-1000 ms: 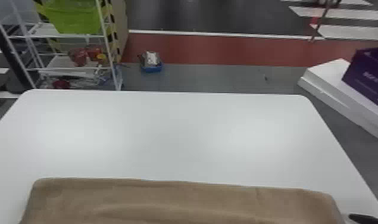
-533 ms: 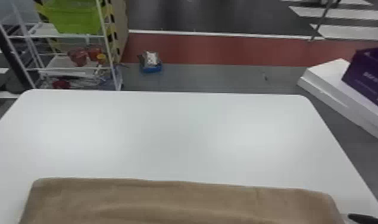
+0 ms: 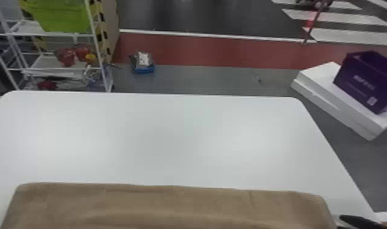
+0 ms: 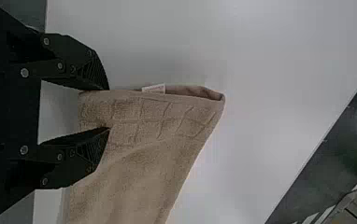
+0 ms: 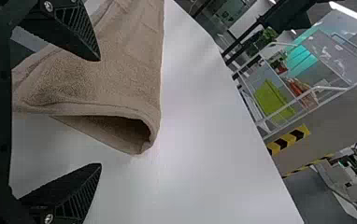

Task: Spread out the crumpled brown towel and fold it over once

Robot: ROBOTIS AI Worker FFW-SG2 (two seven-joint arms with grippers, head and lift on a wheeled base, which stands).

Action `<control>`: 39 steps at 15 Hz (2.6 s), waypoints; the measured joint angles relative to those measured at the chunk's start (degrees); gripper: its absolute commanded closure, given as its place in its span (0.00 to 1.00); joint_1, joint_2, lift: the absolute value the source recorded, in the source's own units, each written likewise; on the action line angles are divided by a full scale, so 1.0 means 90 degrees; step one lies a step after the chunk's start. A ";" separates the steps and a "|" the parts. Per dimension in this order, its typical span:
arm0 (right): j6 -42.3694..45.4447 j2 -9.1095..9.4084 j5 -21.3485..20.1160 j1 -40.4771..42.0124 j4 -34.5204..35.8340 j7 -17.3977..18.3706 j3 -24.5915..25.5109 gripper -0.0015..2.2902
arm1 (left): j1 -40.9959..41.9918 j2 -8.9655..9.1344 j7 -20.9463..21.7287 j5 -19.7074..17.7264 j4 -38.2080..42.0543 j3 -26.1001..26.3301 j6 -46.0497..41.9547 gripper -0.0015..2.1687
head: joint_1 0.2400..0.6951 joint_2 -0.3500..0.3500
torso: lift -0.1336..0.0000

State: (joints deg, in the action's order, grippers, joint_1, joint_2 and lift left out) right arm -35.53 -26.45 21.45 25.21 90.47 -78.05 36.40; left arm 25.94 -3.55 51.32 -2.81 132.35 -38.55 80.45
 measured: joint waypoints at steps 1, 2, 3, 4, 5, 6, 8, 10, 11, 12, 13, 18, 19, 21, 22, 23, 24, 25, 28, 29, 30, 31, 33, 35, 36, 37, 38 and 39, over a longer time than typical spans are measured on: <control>0.0004 -0.0003 0.0000 -0.0004 -0.0002 0.0000 0.0001 0.04 | -0.0001 0.0000 -0.0005 0.0000 0.0014 -0.0024 -0.0004 0.34 | 1.00 0.33 | 0.08; 0.0002 -0.0008 0.0000 -0.0006 -0.0003 0.0000 0.0003 0.04 | -0.0002 -0.0004 -0.0007 0.0001 0.0047 -0.0052 -0.0003 0.34 | 1.00 0.33 | 0.08; -0.0005 -0.0010 0.0000 -0.0008 -0.0003 0.0000 0.0005 0.04 | -0.0002 -0.0012 -0.0008 0.0010 0.0089 -0.0075 0.0003 0.34 | 1.00 0.34 | 0.08; -0.0010 -0.0010 0.0000 -0.0010 -0.0003 0.0000 0.0006 0.04 | -0.0002 -0.0018 -0.0005 0.0029 0.0142 -0.0095 0.0018 0.34 | 1.00 0.35 | 0.08; -0.0013 -0.0010 0.0001 -0.0016 -0.0003 0.0000 0.0004 0.04 | -0.0002 -0.0021 0.0007 0.0045 0.0177 -0.0108 0.0042 0.34 | 1.00 0.35 | 0.08; -0.0013 -0.0010 0.0001 -0.0023 -0.0003 0.0000 0.0001 0.04 | -0.0002 -0.0022 0.0018 0.0054 0.0201 -0.0116 0.0065 0.39 | 1.00 0.35 | 0.08; -0.0013 -0.0013 0.0001 -0.0042 -0.0003 0.0000 -0.0002 0.04 | 0.0010 -0.0019 0.0035 0.0046 0.0254 -0.0134 0.0122 0.42 | 1.00 0.35 | 0.08; -0.0013 -0.0020 0.0003 -0.0045 -0.0003 0.0000 -0.0002 0.04 | 0.0017 -0.0014 0.0023 0.0030 0.0273 -0.0111 0.0184 0.42 | 1.00 0.34 | 0.08; -0.0013 -0.0028 0.0021 -0.0043 -0.0003 0.0000 0.0000 0.04 | 0.0018 -0.0011 0.0009 0.0051 0.0273 -0.0077 0.0193 0.42 | 1.00 0.34 | 0.08; -0.0026 -0.0040 0.0049 -0.0029 -0.0003 0.0000 0.0016 0.04 | 0.0017 -0.0008 0.0001 0.0073 0.0272 -0.0041 0.0196 0.43 | 1.00 0.33 | 0.08; -0.0047 -0.0045 0.0088 -0.0001 -0.0001 0.0000 0.0040 0.04 | 0.0015 -0.0006 0.0000 0.0083 0.0272 -0.0018 0.0197 0.54 | 1.00 0.32 | 0.08; -0.0214 -0.0043 0.0243 0.0213 0.0200 0.0000 0.0080 0.10 | -0.0001 0.0001 -0.0058 0.0088 0.0277 0.0001 0.0216 0.67 | 1.00 0.33 | 0.08; -0.0274 -0.0041 0.0262 0.0252 0.0242 0.0000 0.0094 0.14 | -0.0001 -0.0003 -0.0048 0.0085 0.0276 -0.0009 0.0217 0.67 | 1.00 0.34 | 0.08; -0.0319 -0.0039 0.0275 0.0367 0.0339 0.0000 0.0104 0.23 | -0.0002 -0.0008 -0.0039 0.0060 0.0263 -0.0035 0.0211 0.67 | 1.00 0.34 | 0.08; -0.0306 -0.0040 0.0270 0.0413 0.0359 0.0000 0.0105 0.28 | -0.0002 -0.0014 -0.0043 0.0051 0.0246 -0.0040 0.0202 0.67 | 1.00 0.35 | 0.08; -0.0283 -0.0042 0.0256 0.0442 0.0365 0.0000 0.0105 0.31 | -0.0002 -0.0019 -0.0041 0.0046 0.0235 -0.0042 0.0198 0.67 | 1.00 0.35 | 0.08; -0.0252 -0.0051 0.0227 0.0470 0.0365 0.0000 0.0105 0.42 | -0.0002 -0.0023 -0.0039 0.0046 0.0229 -0.0038 0.0195 0.67 | 1.00 0.35 | 0.08; -0.0219 -0.0070 0.0199 0.0503 0.0364 0.0000 0.0105 0.52 | -0.0007 -0.0025 -0.0038 0.0046 0.0227 -0.0031 0.0194 0.67 | 1.00 0.34 | 0.08; -0.0193 -0.0179 0.0177 0.0592 0.0350 0.0000 0.0106 0.72 | -0.0028 -0.0025 -0.0034 0.0057 0.0219 -0.0038 0.0196 0.67 | 1.00 0.32 | 0.08; -0.0210 -0.0215 0.0184 0.0614 0.0352 0.0000 0.0104 0.72 | -0.0035 -0.0025 -0.0030 0.0058 0.0217 -0.0041 0.0197 0.67 | 1.00 0.32 | 0.08; -0.0253 -0.0247 0.0203 0.0636 0.0378 0.0000 0.0096 0.72 | -0.0045 -0.0025 -0.0028 0.0059 0.0216 -0.0041 0.0205 0.67 | 1.00 0.32 | 0.08; -0.0332 -0.0265 0.0231 0.0651 0.0432 0.0000 0.0092 0.72 | -0.0055 -0.0025 -0.0028 0.0062 0.0219 -0.0034 0.0212 0.67 | 1.00 0.32 | 0.08; -0.0584 -0.0273 0.0378 0.0658 0.0519 0.0000 0.0128 0.72 | -0.0072 -0.0025 -0.0028 0.0067 0.0249 -0.0011 0.0229 0.67 | 1.00 0.33 | 0.08; -0.0889 -0.0274 0.0555 0.0656 0.0594 0.0000 0.0213 0.72 | -0.0146 -0.0025 0.0015 0.0067 0.0335 -0.0037 0.0419 0.67 | 1.00 0.33 | 0.08; -0.1023 -0.0277 0.0627 0.0656 0.0616 0.0000 0.0258 0.72 | -0.0193 -0.0025 0.0033 0.0061 0.0391 -0.0075 0.0533 0.67 | 1.00 0.33 | 0.08; -0.1182 -0.0281 0.0712 0.0658 0.0645 0.0000 0.0320 0.72 | -0.0246 -0.0028 0.0059 0.0054 0.0446 -0.0125 0.0643 0.67 | 1.00 0.33 | 0.08; -0.1313 -0.0290 0.0793 0.0665 0.0671 0.0000 0.0379 0.72 | -0.0289 -0.0031 0.0074 0.0048 0.0476 -0.0163 0.0717 0.67 | 1.00 0.33 | 0.08; -0.1473 -0.0313 0.0908 0.0689 0.0700 0.0000 0.0454 0.72 | -0.0326 -0.0034 0.0080 0.0042 0.0498 -0.0187 0.0770 0.67 | 1.00 0.32 | 0.08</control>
State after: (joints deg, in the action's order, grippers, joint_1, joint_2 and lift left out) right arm -48.79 -29.27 29.62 31.41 96.76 -78.05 40.49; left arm 23.00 -3.86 52.04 -2.43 136.83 -40.24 87.38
